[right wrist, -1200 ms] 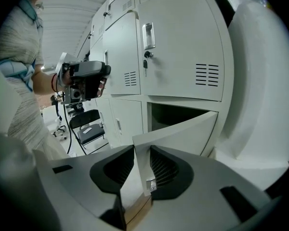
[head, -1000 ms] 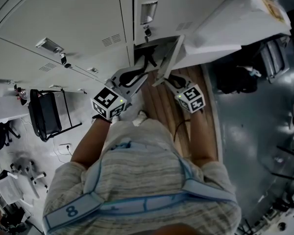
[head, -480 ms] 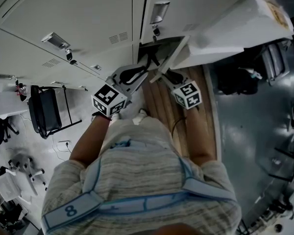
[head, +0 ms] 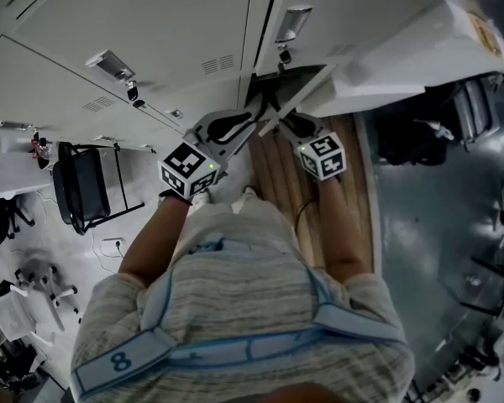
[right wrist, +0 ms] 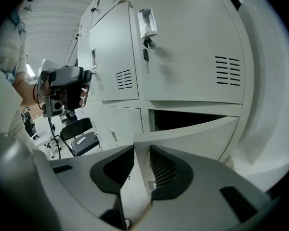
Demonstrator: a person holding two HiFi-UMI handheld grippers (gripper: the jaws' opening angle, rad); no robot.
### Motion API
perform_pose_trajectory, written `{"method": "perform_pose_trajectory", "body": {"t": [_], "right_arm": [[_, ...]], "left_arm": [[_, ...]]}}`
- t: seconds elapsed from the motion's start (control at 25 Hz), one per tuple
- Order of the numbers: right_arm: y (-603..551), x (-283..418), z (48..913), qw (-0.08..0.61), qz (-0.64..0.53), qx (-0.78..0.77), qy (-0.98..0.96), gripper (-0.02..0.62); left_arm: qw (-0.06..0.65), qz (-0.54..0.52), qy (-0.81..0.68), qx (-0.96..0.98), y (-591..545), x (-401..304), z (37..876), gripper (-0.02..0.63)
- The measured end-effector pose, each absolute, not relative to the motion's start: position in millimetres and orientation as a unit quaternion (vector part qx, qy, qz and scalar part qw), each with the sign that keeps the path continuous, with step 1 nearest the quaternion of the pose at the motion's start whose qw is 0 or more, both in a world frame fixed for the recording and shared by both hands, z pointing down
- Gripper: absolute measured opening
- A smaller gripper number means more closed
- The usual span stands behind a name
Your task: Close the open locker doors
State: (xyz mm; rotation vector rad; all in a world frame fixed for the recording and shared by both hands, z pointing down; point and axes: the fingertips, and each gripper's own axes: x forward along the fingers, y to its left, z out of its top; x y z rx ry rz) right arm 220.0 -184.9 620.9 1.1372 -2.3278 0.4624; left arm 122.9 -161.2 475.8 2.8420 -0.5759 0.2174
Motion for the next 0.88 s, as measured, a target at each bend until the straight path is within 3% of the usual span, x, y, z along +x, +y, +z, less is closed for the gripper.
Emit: {"method": "perform_pose_trajectory", "body": {"t": [0.88], "right_arm": [[-260,191,626,0.241,0.183,0.458,-0.836,0.101]], "left_arm": [[0.120,0.072,-0.217,0.966,-167,90,477,0.061]]}}
